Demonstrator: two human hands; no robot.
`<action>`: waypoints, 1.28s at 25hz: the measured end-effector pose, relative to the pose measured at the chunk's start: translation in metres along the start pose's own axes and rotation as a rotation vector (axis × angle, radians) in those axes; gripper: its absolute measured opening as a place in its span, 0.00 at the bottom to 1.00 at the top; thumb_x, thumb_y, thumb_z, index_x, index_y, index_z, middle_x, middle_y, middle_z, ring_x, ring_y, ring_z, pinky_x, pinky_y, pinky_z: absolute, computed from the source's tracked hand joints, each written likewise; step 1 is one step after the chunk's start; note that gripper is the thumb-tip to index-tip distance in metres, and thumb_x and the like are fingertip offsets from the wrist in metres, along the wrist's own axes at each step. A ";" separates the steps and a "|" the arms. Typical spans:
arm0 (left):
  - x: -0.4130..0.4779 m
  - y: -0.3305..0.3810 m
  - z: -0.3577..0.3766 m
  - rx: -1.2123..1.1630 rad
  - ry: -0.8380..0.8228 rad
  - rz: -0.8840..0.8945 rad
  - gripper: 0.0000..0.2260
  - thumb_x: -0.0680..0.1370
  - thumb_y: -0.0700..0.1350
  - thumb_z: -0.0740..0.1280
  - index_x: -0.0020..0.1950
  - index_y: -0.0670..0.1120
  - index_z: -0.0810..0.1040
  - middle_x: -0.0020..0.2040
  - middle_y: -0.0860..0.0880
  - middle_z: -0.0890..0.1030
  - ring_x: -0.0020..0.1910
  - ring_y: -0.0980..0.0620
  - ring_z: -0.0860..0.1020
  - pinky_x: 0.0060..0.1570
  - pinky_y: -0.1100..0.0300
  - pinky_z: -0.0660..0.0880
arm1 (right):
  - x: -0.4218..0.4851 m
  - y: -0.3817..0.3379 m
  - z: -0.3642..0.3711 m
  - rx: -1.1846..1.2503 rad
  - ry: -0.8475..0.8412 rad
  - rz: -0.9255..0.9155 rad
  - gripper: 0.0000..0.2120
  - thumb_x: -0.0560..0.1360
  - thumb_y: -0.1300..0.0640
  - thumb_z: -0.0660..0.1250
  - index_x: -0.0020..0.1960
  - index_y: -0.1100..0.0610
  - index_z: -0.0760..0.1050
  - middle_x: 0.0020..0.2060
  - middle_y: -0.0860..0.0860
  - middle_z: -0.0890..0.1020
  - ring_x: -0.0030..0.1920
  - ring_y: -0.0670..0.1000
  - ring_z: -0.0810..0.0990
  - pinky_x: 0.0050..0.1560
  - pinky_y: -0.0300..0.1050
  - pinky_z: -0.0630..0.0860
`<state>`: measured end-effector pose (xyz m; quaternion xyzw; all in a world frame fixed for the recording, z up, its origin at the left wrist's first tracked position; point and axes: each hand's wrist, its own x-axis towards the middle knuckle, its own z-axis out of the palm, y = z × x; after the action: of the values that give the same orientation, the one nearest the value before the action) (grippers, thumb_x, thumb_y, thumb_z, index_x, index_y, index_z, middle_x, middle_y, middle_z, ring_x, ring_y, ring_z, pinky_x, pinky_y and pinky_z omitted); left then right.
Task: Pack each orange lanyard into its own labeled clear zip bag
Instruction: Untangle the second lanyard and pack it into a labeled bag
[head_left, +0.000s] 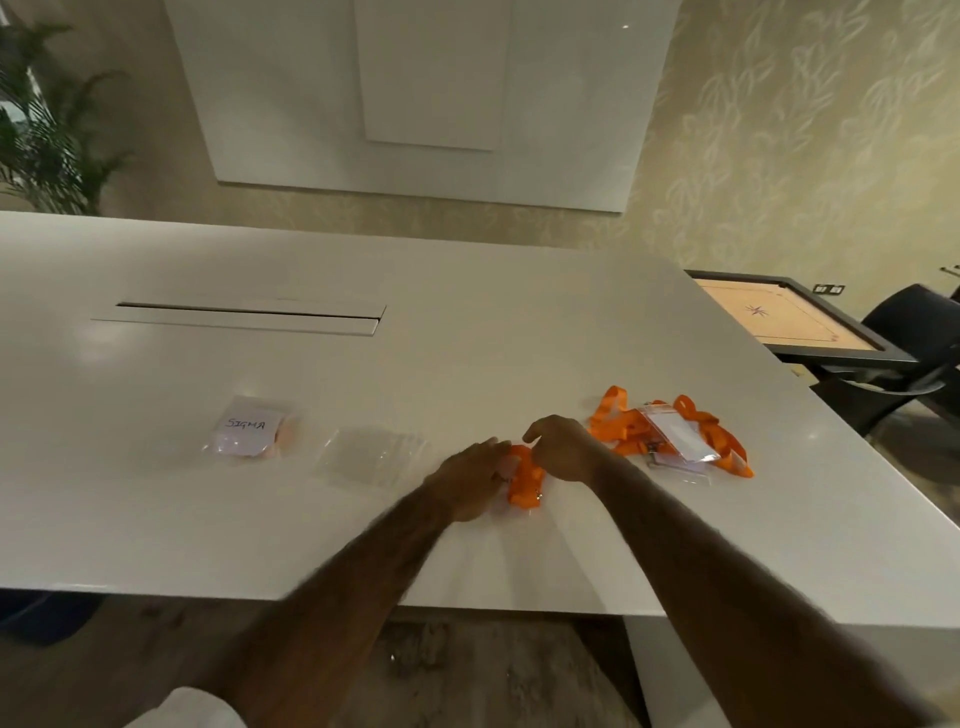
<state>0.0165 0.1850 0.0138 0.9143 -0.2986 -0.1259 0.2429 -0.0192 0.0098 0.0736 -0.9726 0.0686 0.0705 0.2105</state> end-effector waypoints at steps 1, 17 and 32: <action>0.000 0.000 0.001 0.001 0.002 -0.001 0.23 0.85 0.48 0.56 0.81 0.51 0.59 0.81 0.47 0.59 0.79 0.47 0.60 0.78 0.51 0.55 | 0.001 0.001 -0.001 0.020 0.008 0.003 0.19 0.76 0.63 0.62 0.65 0.57 0.78 0.65 0.54 0.77 0.59 0.53 0.79 0.50 0.42 0.78; -0.057 -0.090 -0.056 0.268 0.321 -0.208 0.27 0.85 0.59 0.42 0.83 0.53 0.47 0.82 0.52 0.41 0.81 0.50 0.39 0.79 0.48 0.39 | 0.024 -0.091 0.053 -0.134 0.002 -0.298 0.27 0.84 0.45 0.55 0.81 0.51 0.57 0.79 0.50 0.61 0.80 0.54 0.57 0.78 0.57 0.55; -0.065 -0.126 -0.050 0.407 0.052 -0.284 0.29 0.85 0.60 0.43 0.82 0.50 0.40 0.82 0.47 0.39 0.81 0.45 0.38 0.78 0.43 0.39 | 0.040 -0.119 0.108 -0.403 -0.079 -0.368 0.28 0.84 0.43 0.47 0.81 0.54 0.54 0.81 0.52 0.53 0.81 0.56 0.45 0.76 0.68 0.44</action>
<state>0.0449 0.3315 -0.0030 0.9801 -0.1801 -0.0723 0.0413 0.0272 0.1578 0.0172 -0.9875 -0.1328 0.0814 0.0245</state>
